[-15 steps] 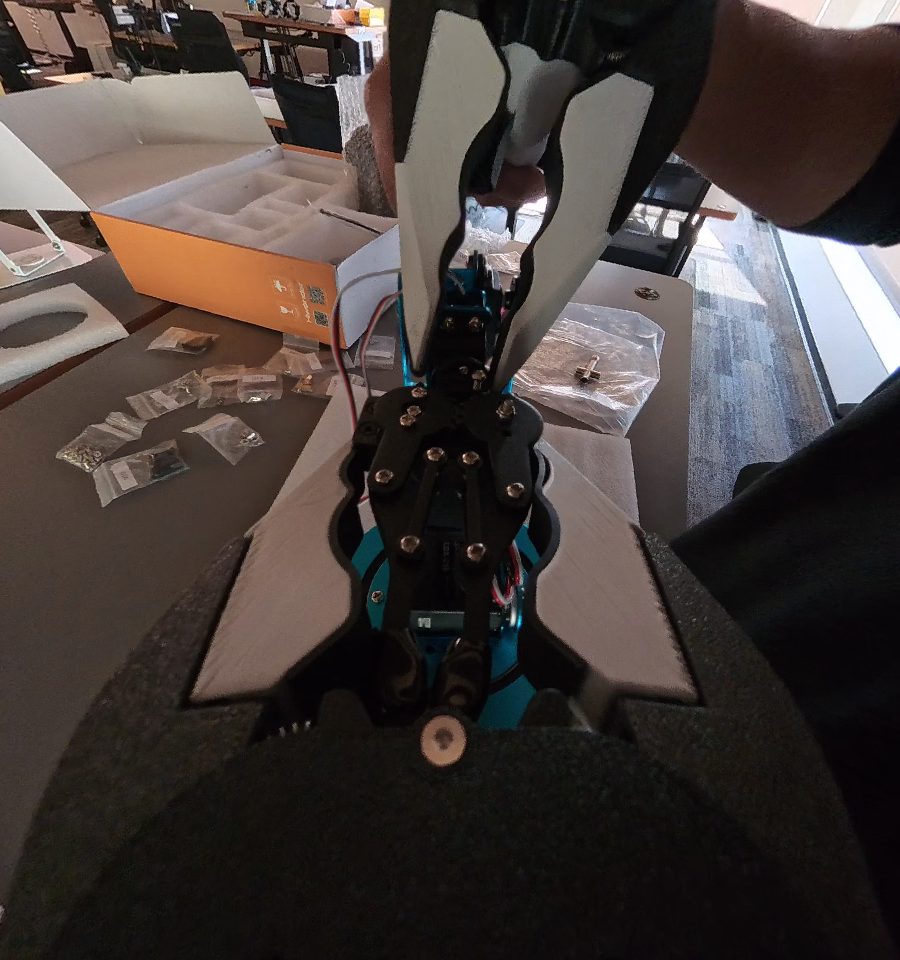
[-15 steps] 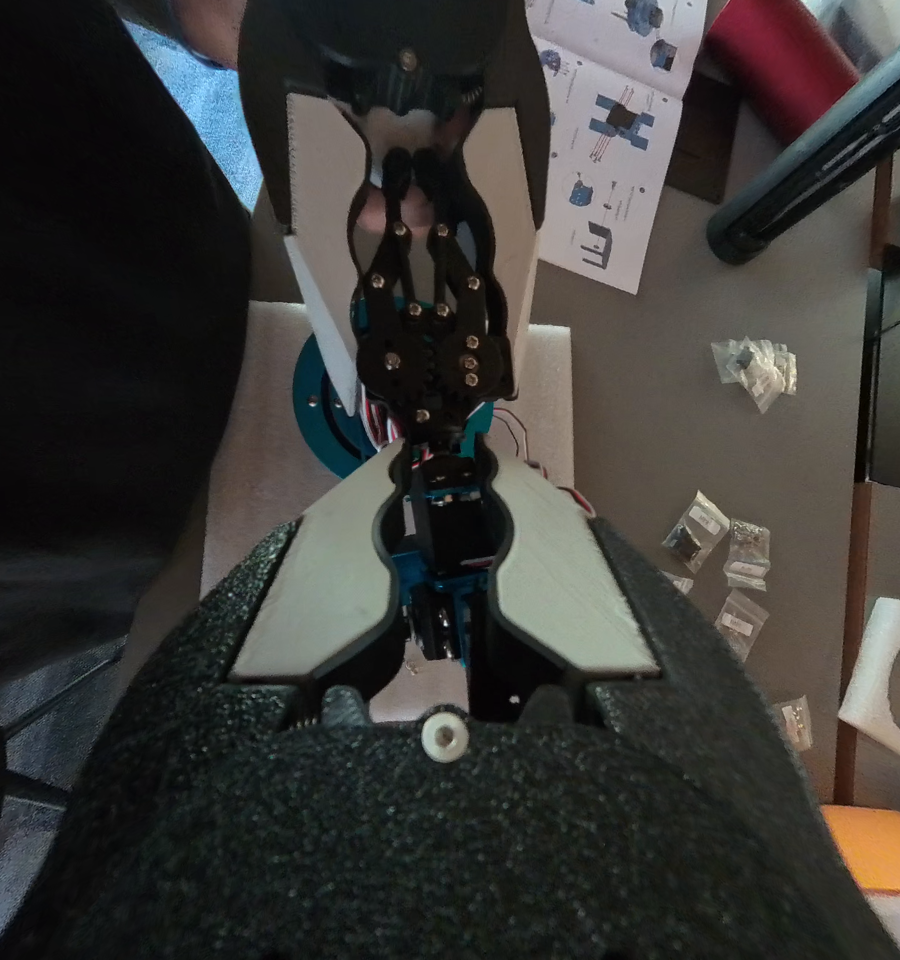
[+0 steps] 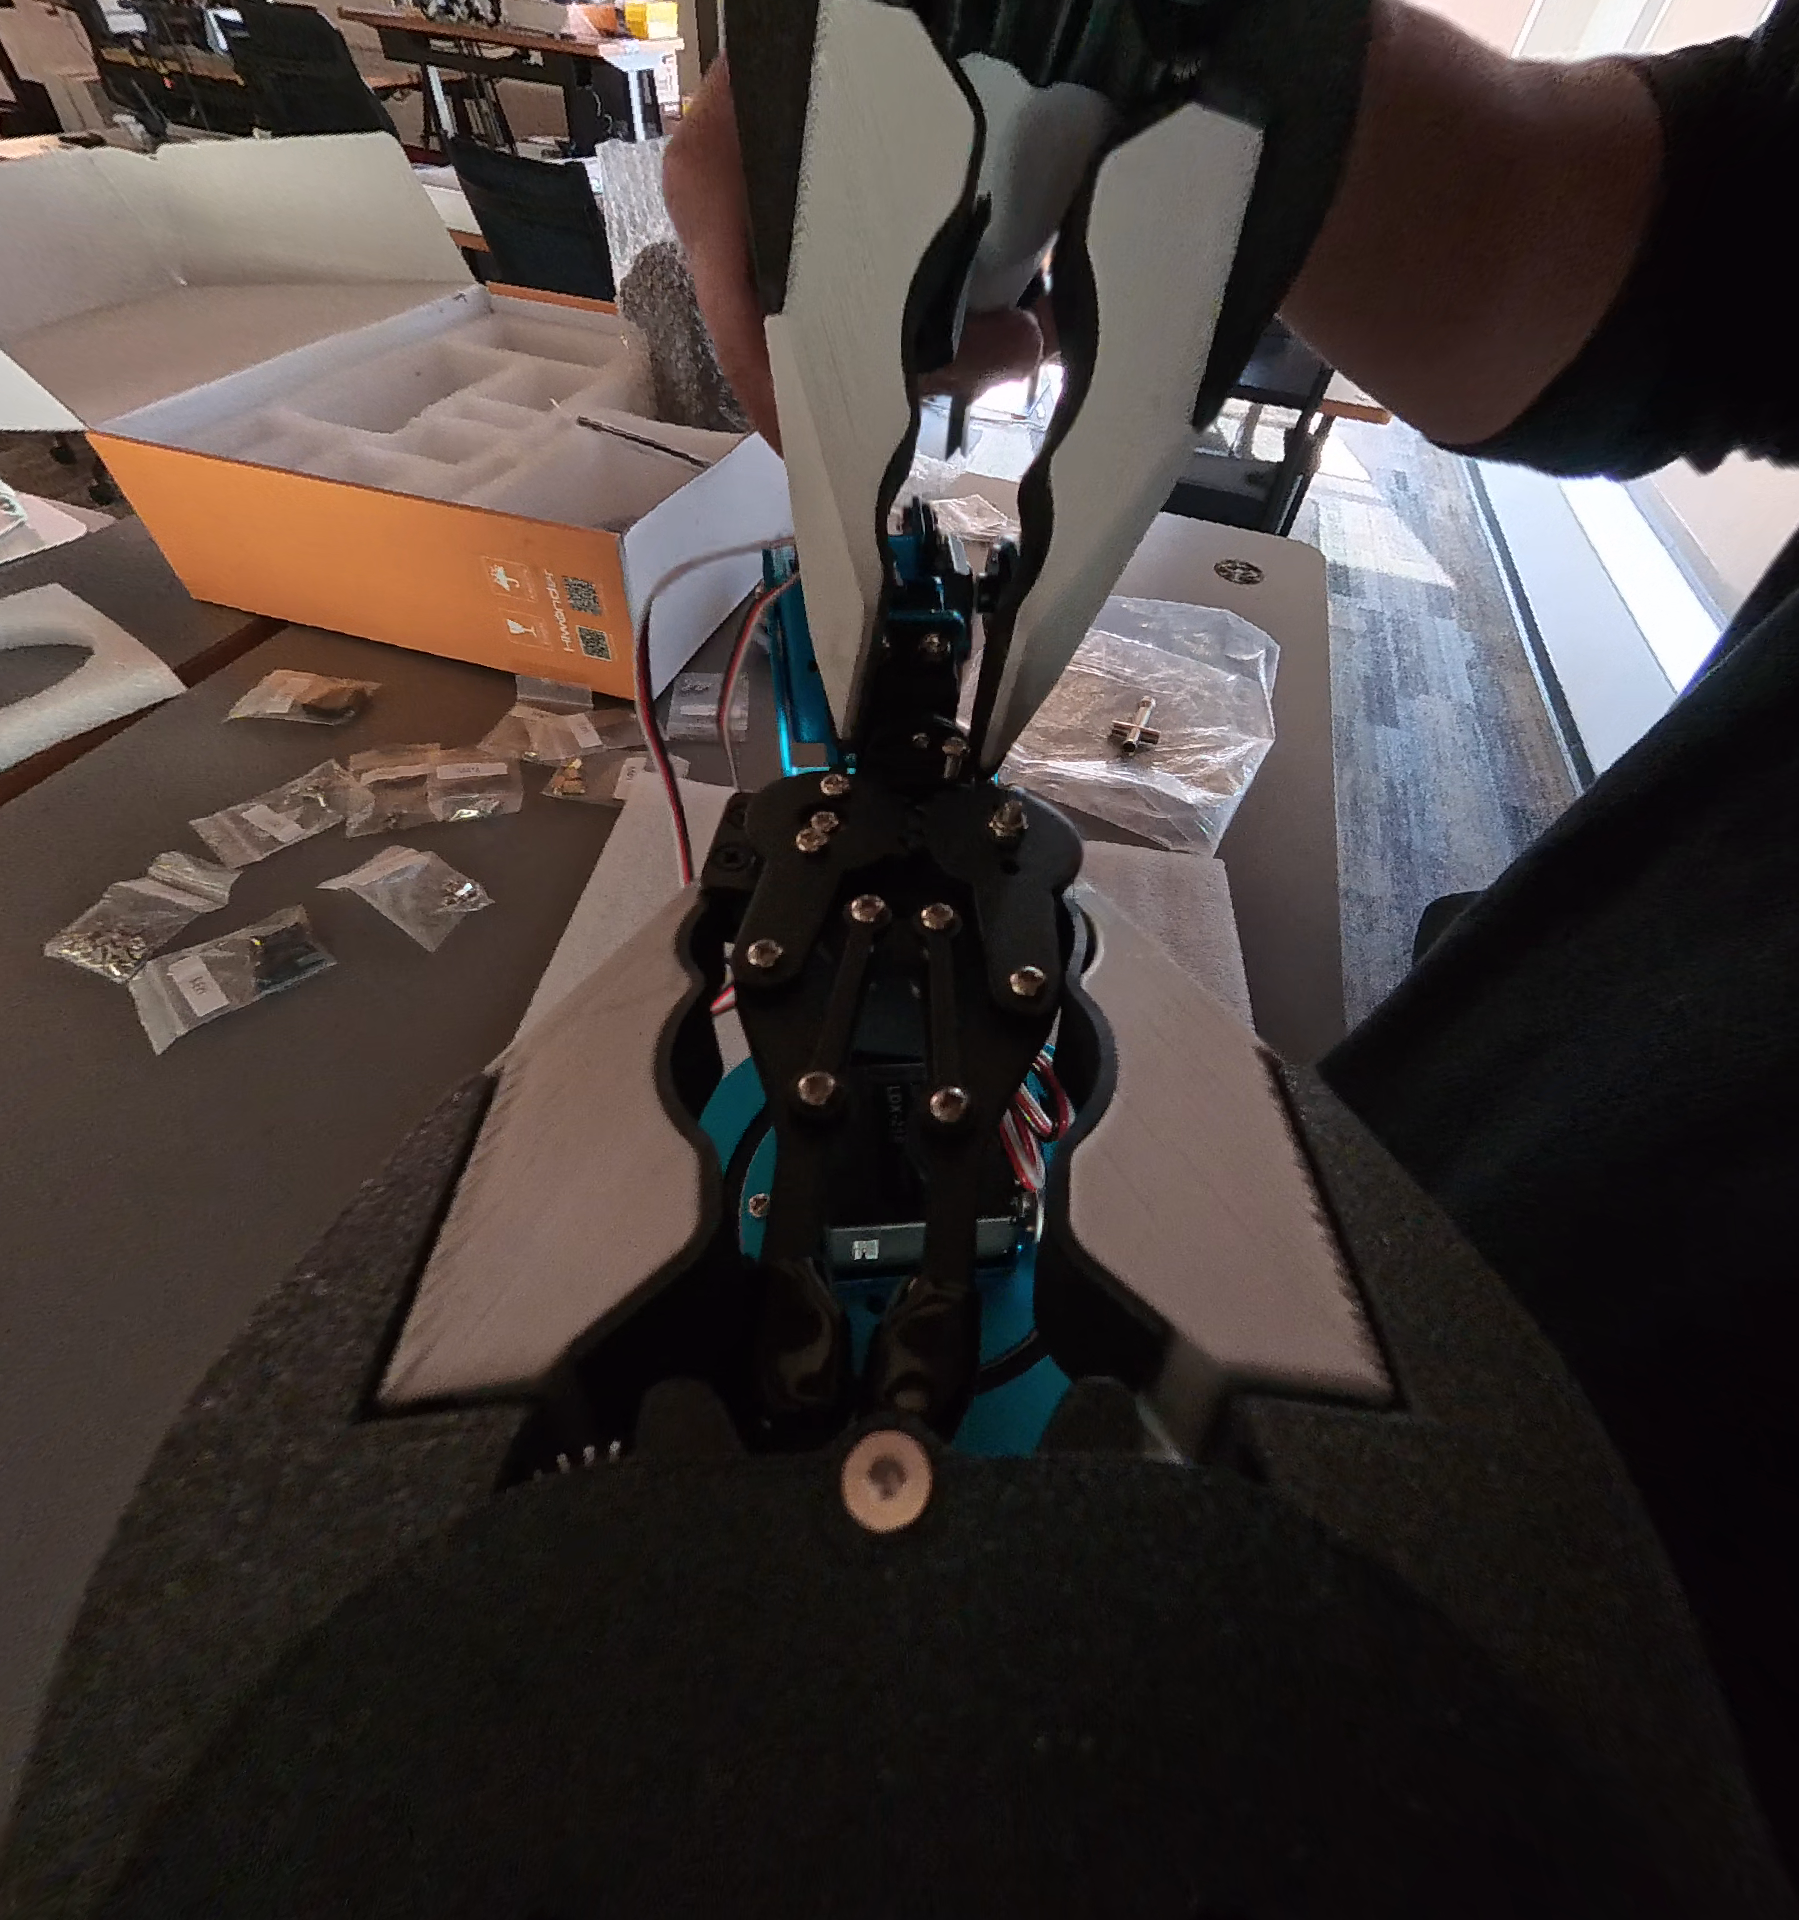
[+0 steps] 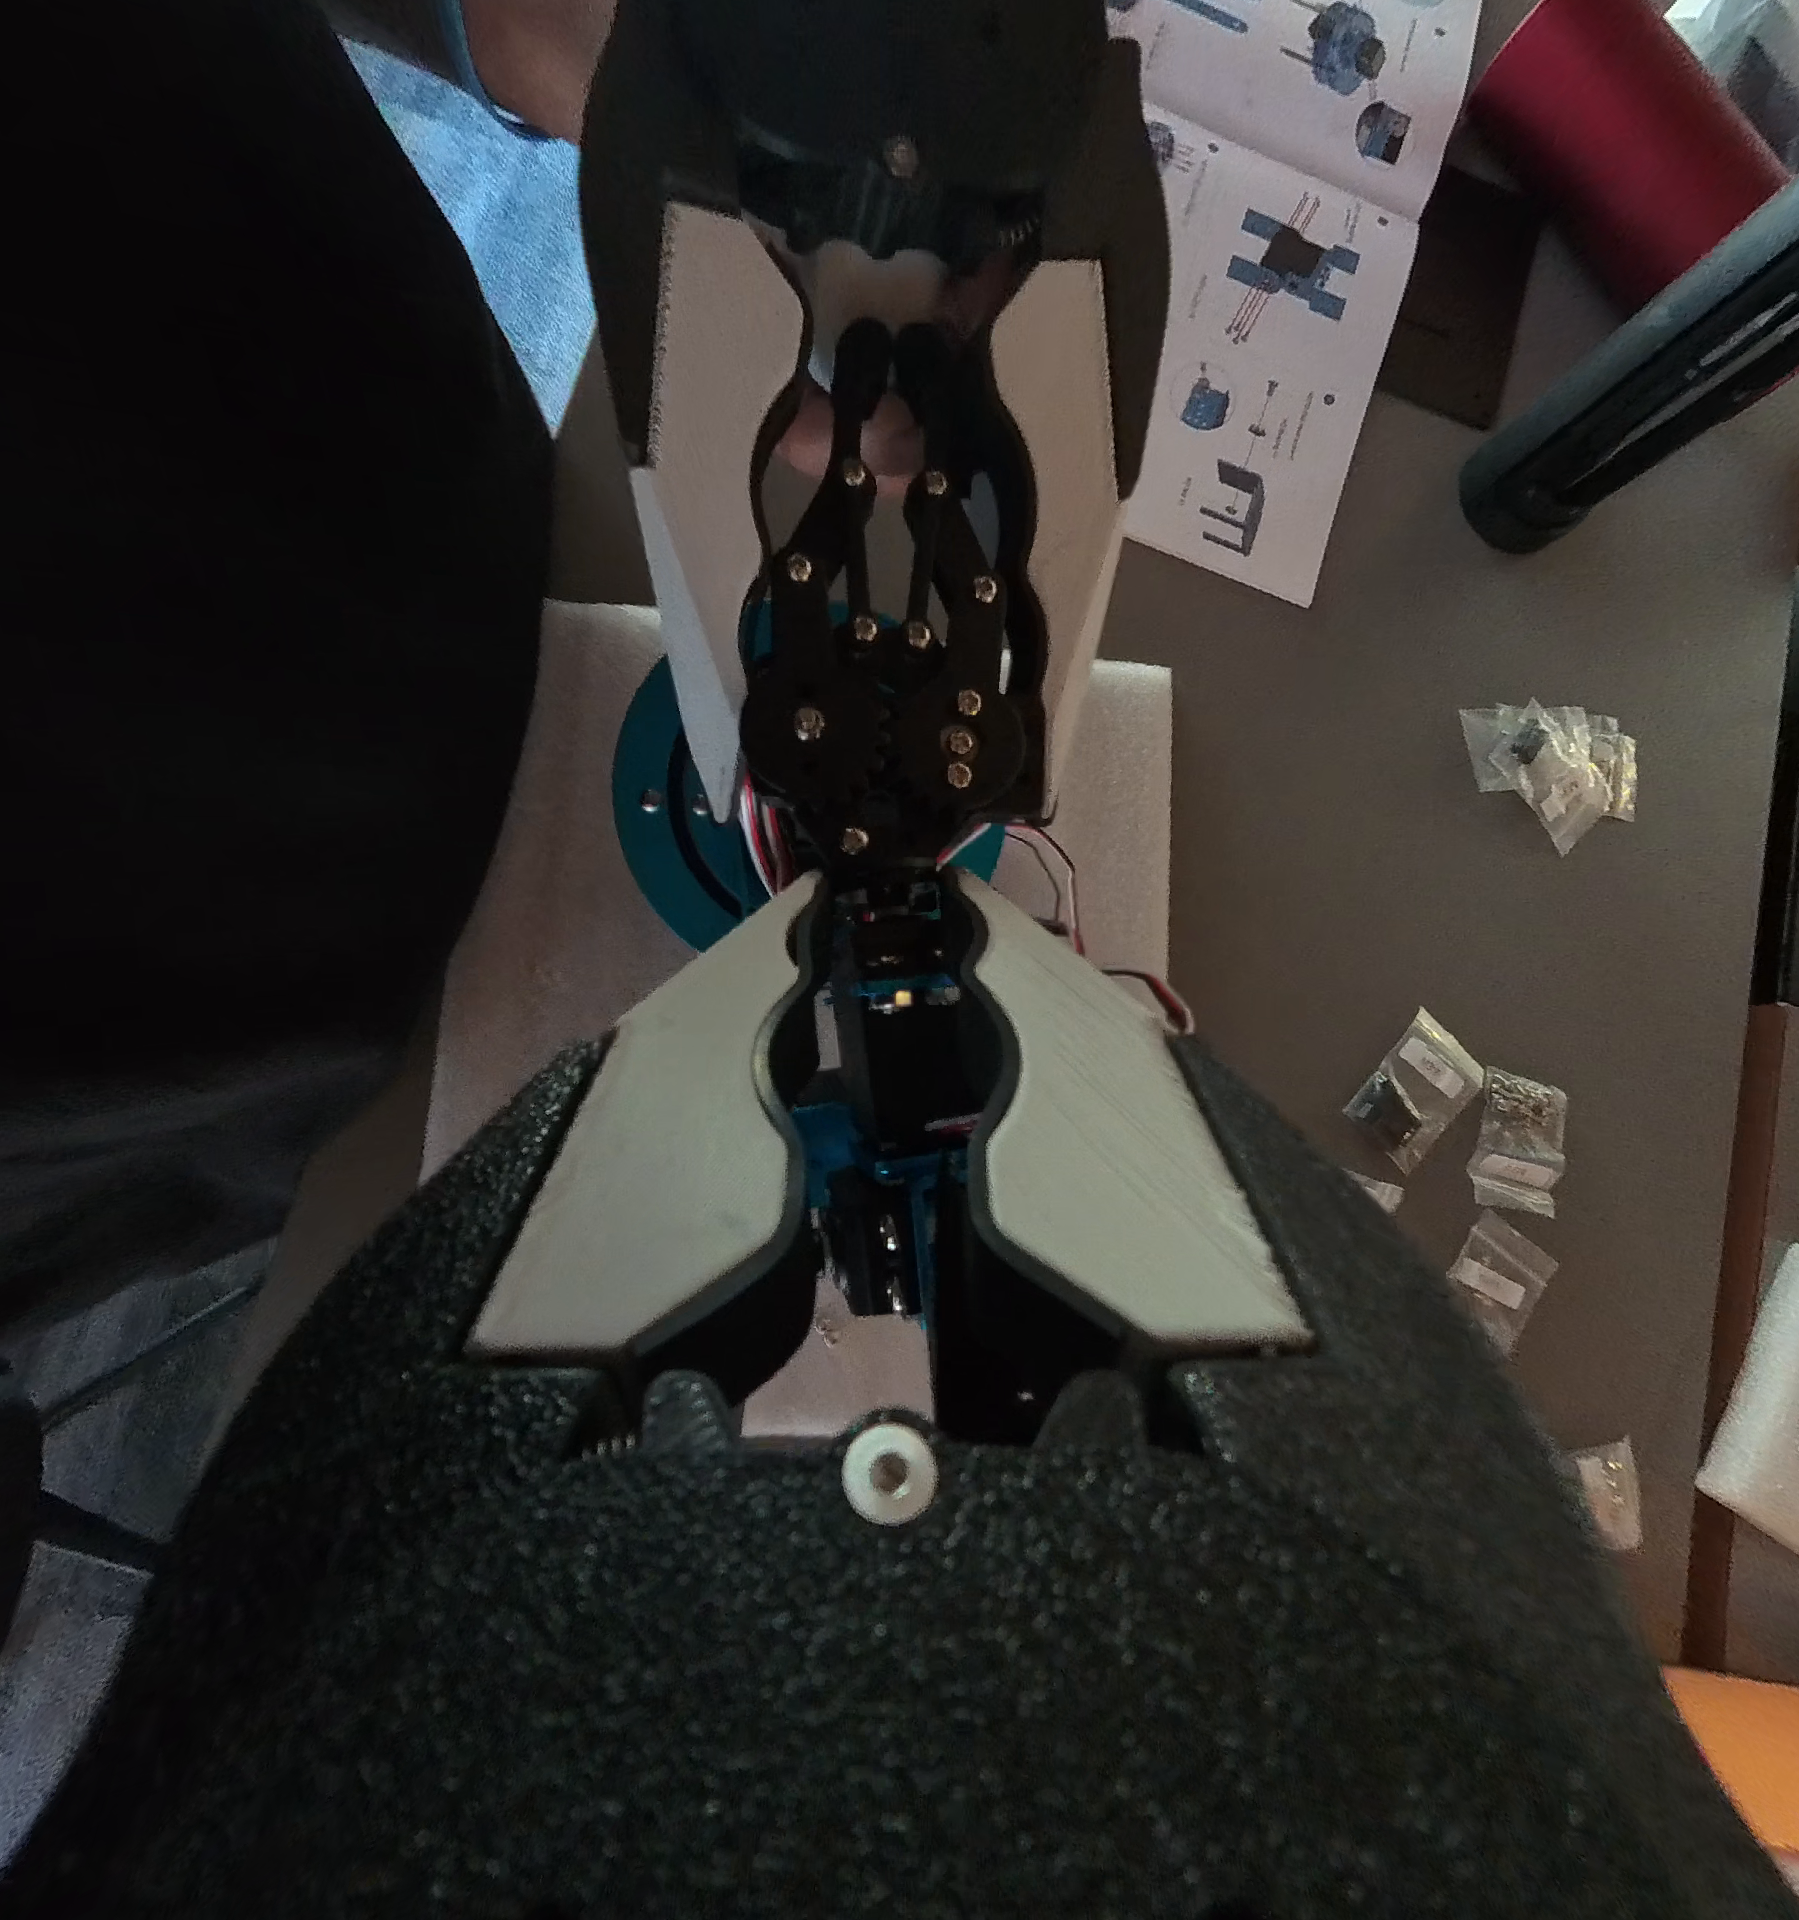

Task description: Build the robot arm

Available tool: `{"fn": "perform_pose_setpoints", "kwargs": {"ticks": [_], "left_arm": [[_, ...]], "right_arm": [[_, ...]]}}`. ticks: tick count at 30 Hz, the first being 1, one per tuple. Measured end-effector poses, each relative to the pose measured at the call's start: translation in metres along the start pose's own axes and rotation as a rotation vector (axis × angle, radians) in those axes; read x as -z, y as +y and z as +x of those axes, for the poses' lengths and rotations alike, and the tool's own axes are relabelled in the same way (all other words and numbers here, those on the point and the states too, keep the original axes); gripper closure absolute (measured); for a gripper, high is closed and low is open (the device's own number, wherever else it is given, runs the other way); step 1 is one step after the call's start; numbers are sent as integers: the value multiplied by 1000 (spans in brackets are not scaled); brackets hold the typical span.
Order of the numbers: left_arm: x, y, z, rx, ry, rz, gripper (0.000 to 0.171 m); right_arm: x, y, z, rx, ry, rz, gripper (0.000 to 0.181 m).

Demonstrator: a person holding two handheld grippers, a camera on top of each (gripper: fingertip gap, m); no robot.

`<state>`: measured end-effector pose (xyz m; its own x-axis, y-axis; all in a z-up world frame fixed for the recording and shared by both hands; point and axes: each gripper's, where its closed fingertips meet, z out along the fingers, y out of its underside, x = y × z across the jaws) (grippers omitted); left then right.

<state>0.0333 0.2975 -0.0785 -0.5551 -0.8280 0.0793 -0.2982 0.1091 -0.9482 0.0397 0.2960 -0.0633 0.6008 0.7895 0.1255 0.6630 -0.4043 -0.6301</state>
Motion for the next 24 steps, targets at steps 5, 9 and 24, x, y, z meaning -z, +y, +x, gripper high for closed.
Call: {"fn": "perform_pose_setpoints", "kwargs": {"ticks": [5,9,24], "left_arm": [[-1,-1,2,-1,-16,-10,108],[-1,-1,1,1,-31,-7,108],[1,-10,-2,1,-33,-16,111]], "right_arm": [[3,-1,-2,43,50,-48,160],[-5,5,-1,57,21,-120,160],[1,-2,2,-5,-49,28,162]]}}
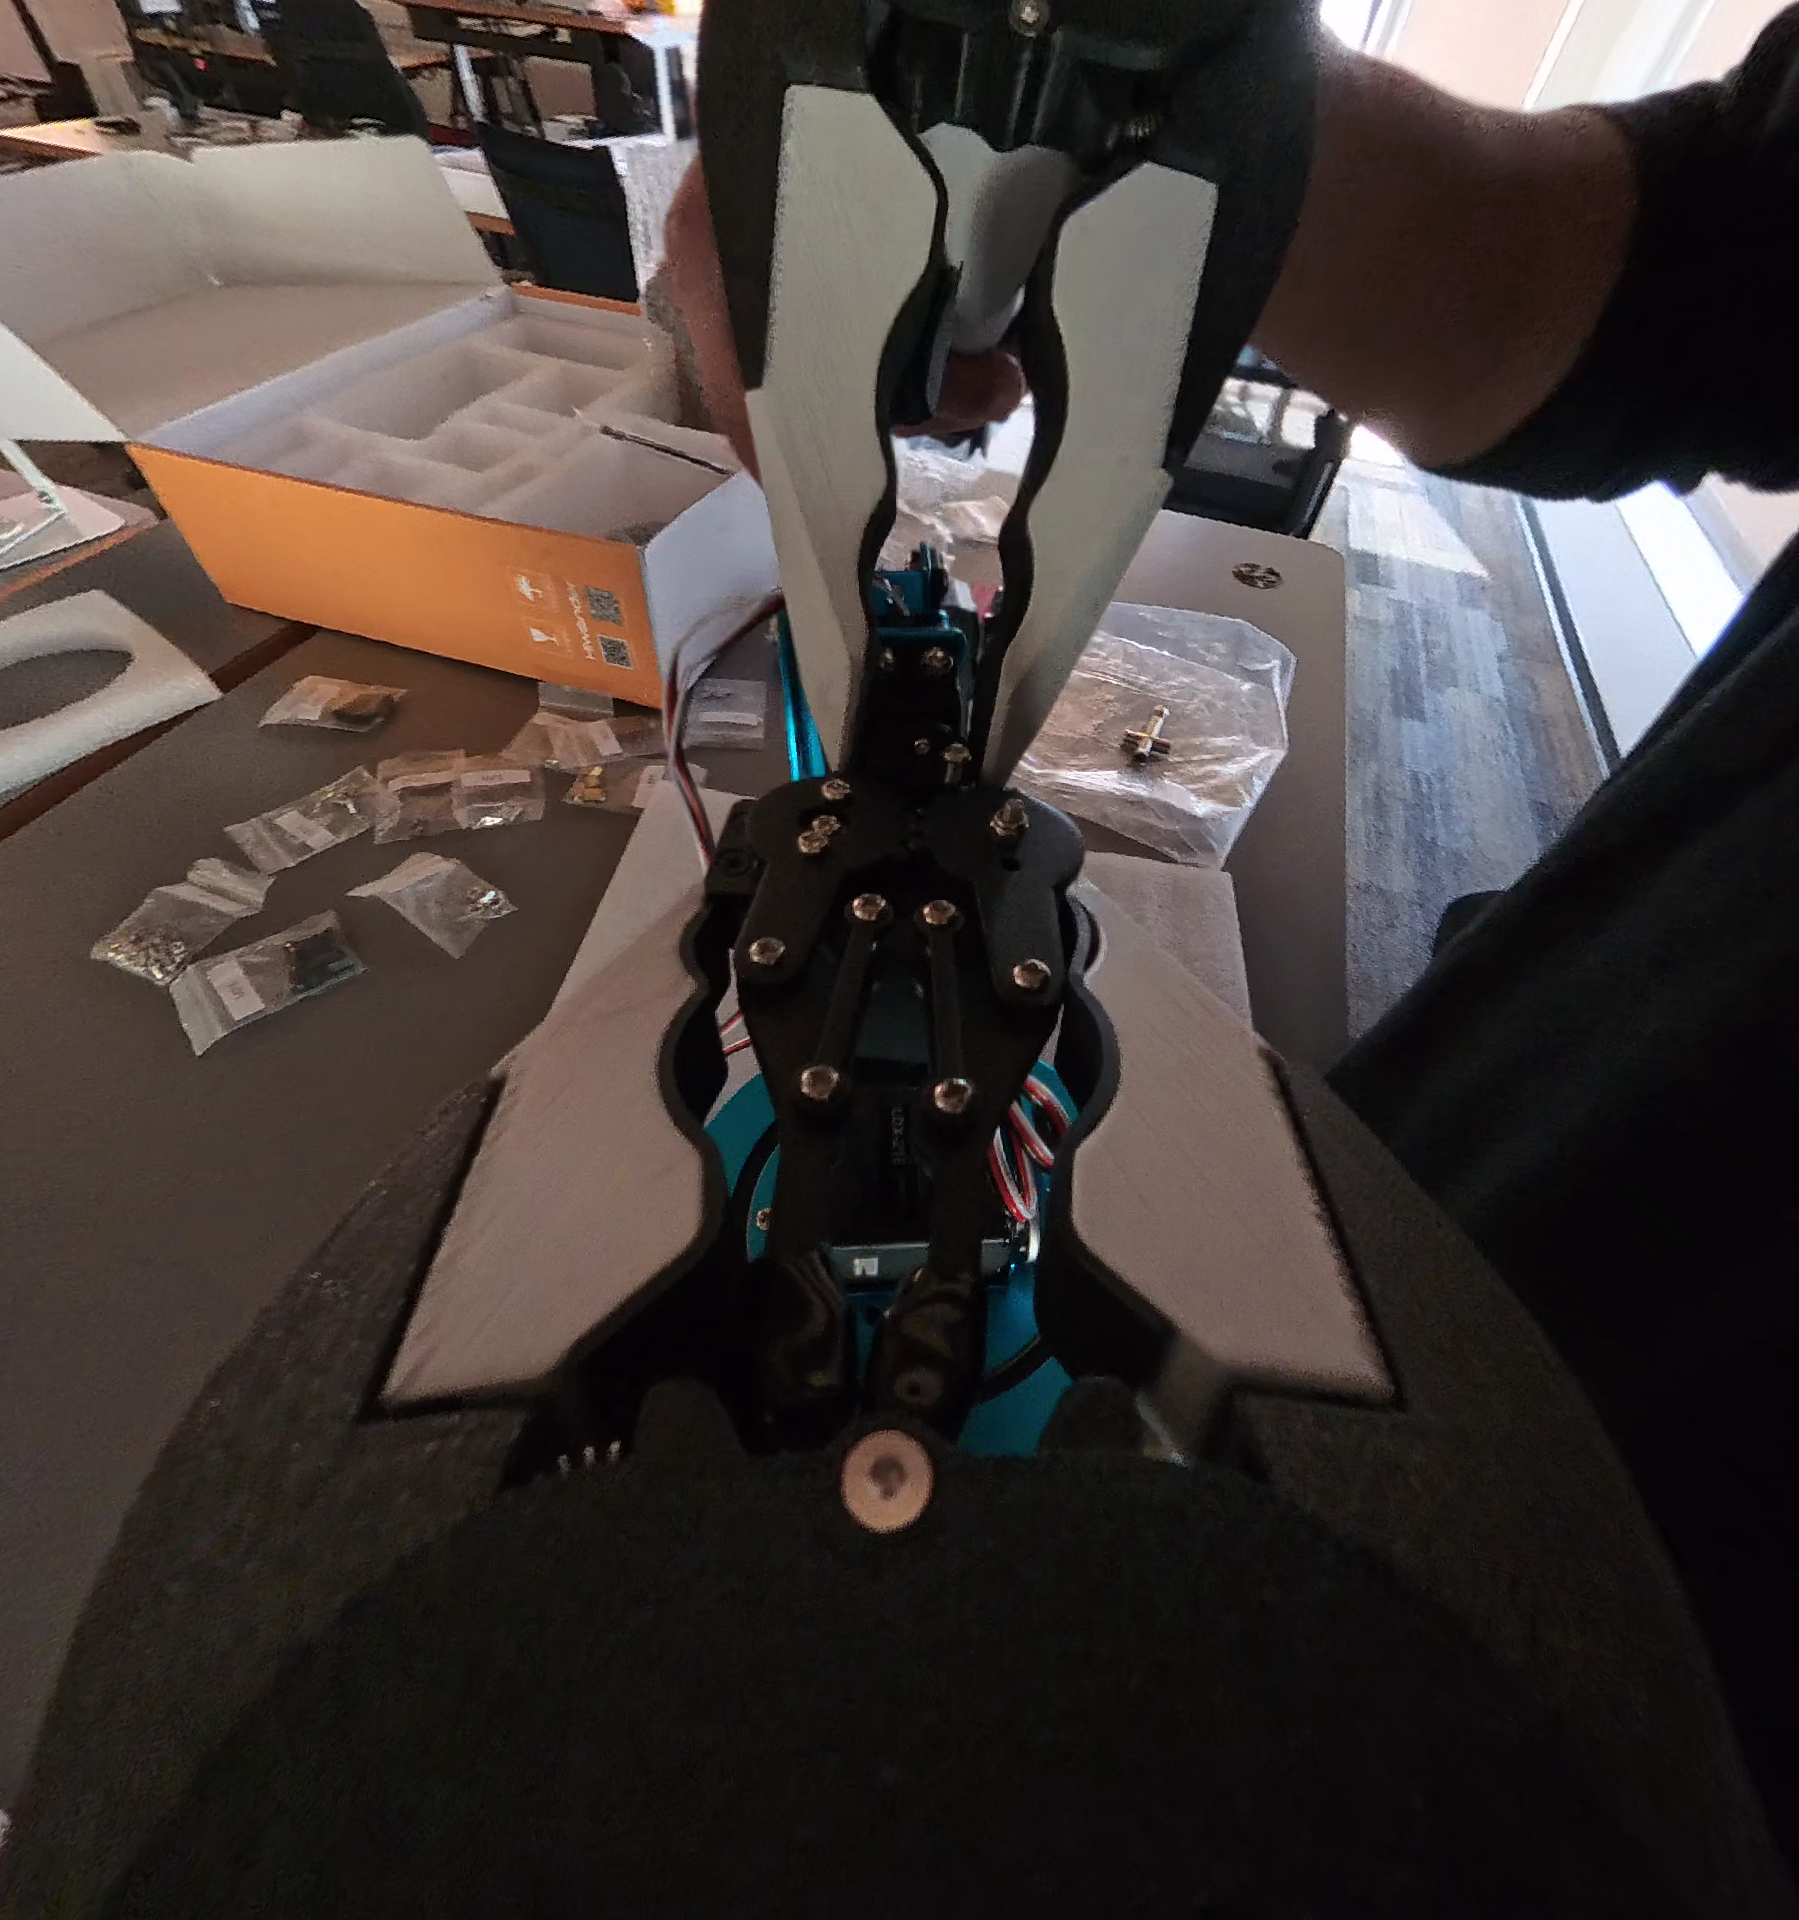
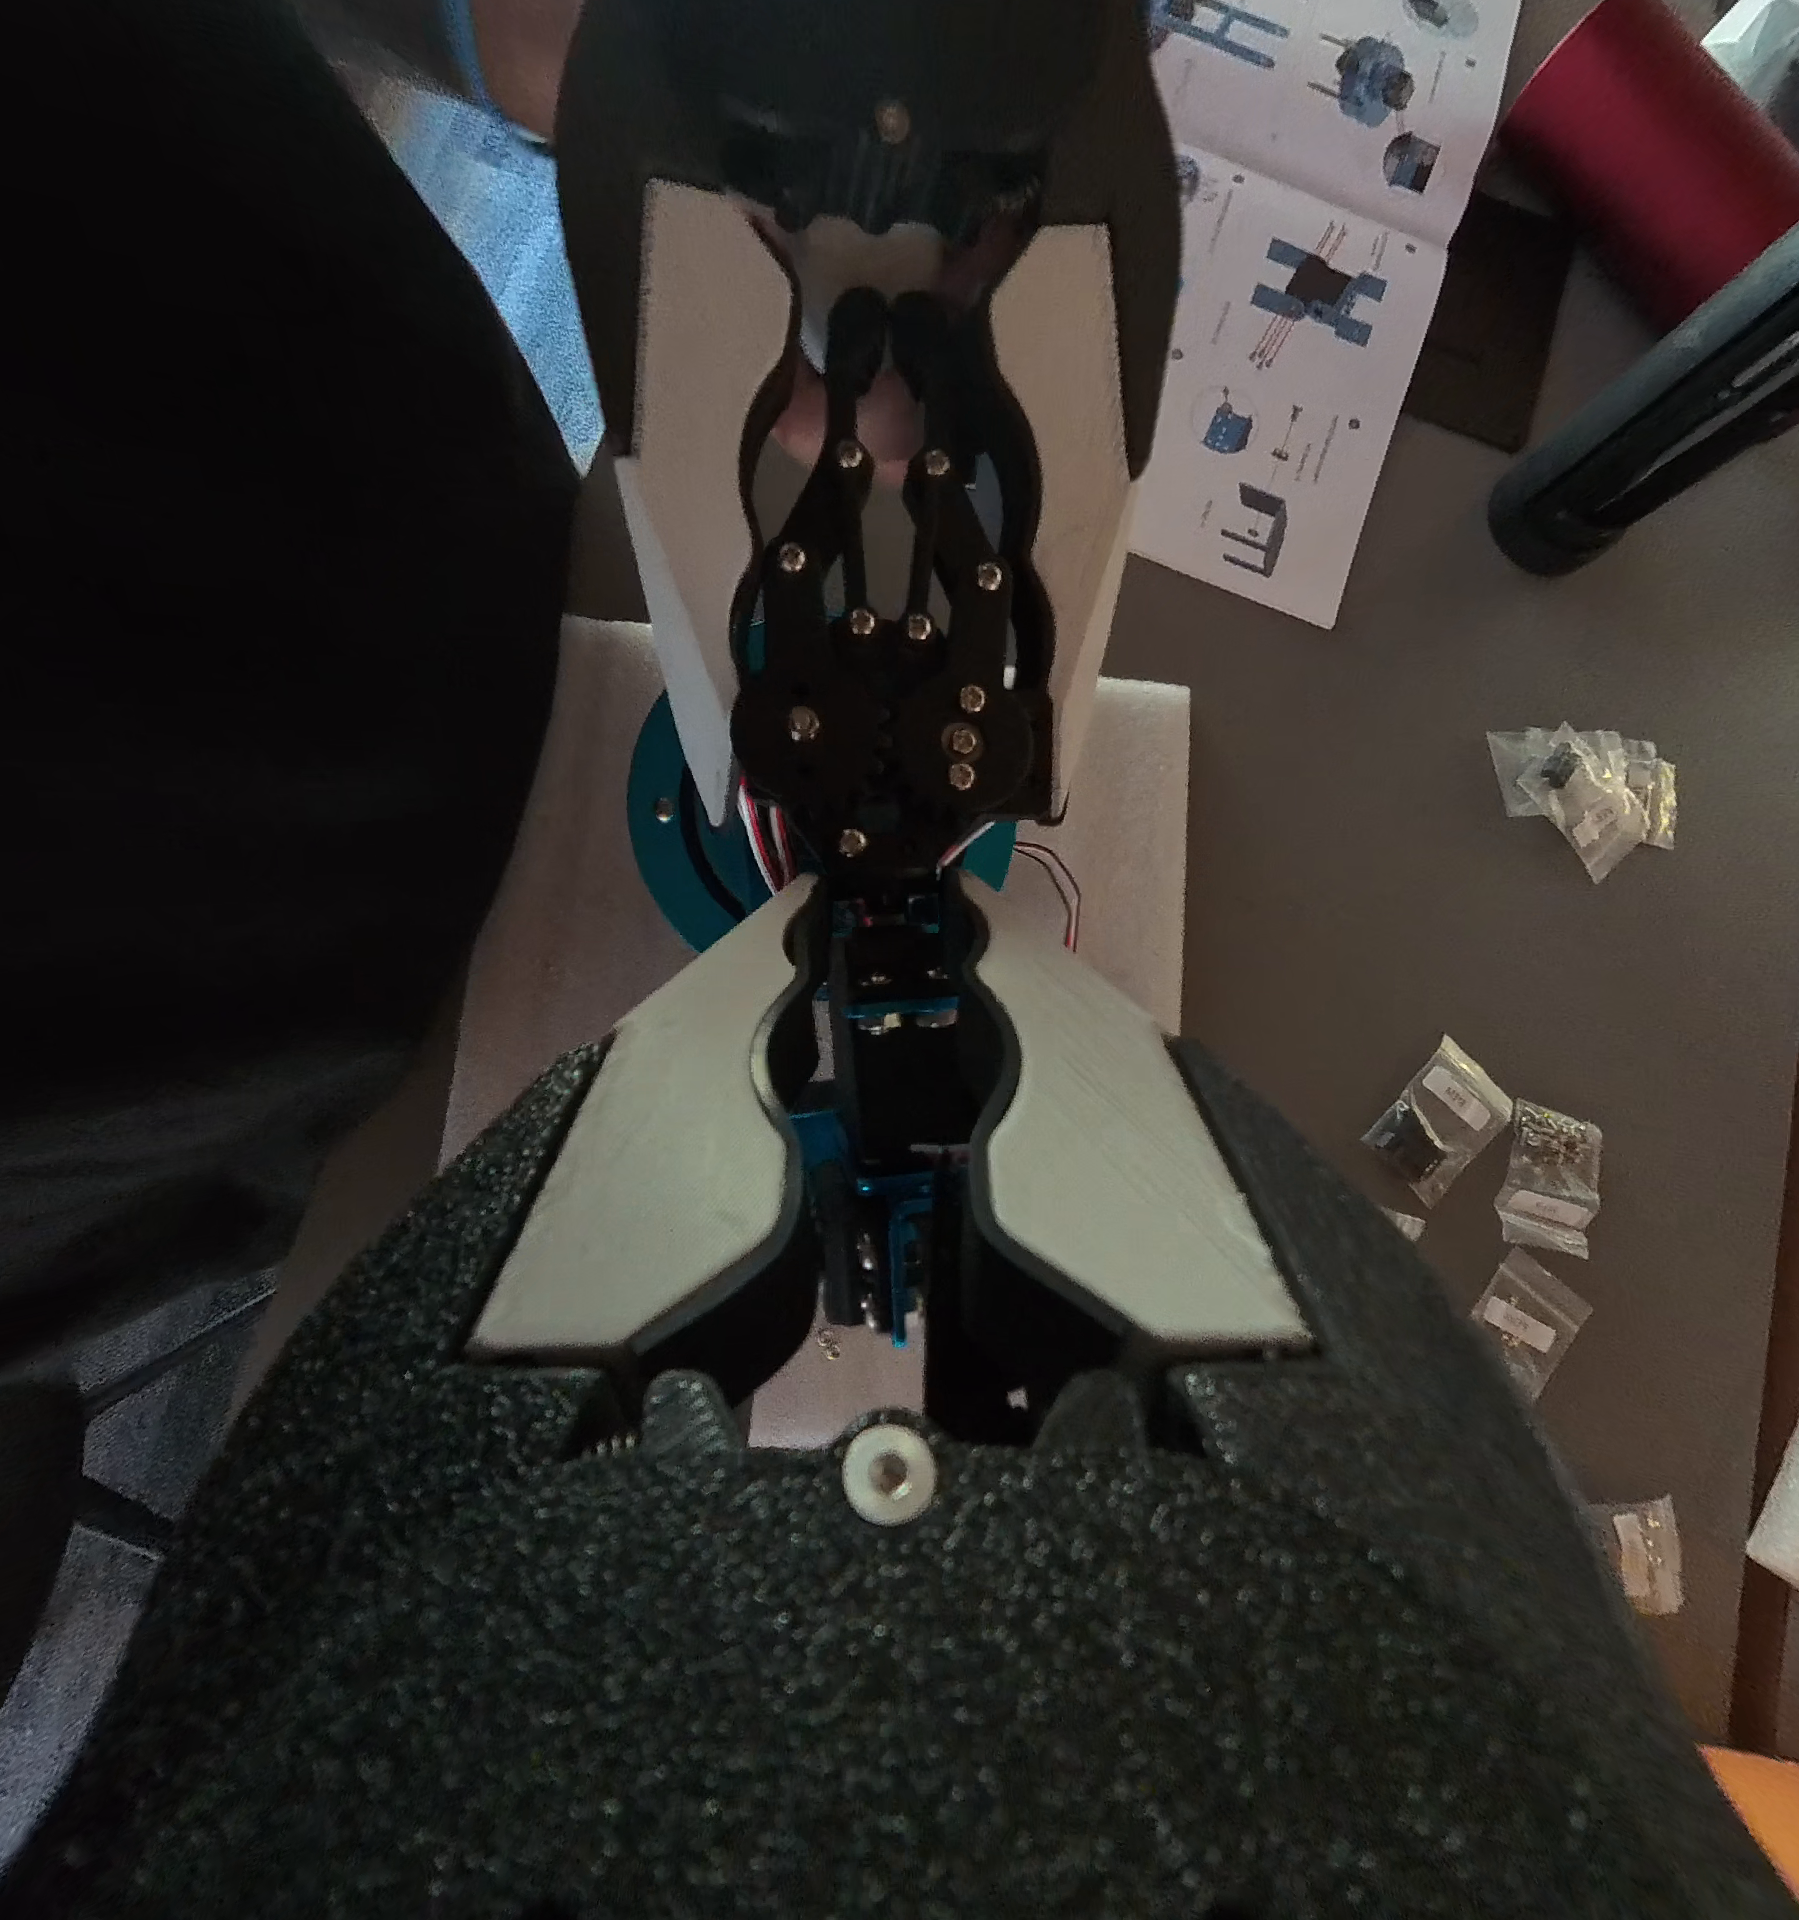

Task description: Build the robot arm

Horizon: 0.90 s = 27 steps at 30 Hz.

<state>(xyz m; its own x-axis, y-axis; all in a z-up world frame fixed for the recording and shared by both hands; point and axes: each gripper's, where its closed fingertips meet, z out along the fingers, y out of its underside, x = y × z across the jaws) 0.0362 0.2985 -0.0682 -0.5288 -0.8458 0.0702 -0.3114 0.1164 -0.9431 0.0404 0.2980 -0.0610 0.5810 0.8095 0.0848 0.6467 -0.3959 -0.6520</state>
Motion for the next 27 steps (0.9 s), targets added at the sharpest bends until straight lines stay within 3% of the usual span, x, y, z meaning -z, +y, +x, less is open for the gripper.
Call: {"fn": "perform_pose_setpoints", "kwargs": {"ticks": [8,19,23,27], "left_arm": [[2,-5,-1,-46,20,-97,110],[3,-5,0,-38,86,-91,109],[4,-2,3,-34,84,-86,109],[5,0,4,-22,69,-84,109]], "right_arm": [[3,-2,2,15,34,15,163],[6,-8,2,-13,78,121,158],[38,-15,5,-68,167,259,148],[76,26,3,-257,279,354,150]]}}
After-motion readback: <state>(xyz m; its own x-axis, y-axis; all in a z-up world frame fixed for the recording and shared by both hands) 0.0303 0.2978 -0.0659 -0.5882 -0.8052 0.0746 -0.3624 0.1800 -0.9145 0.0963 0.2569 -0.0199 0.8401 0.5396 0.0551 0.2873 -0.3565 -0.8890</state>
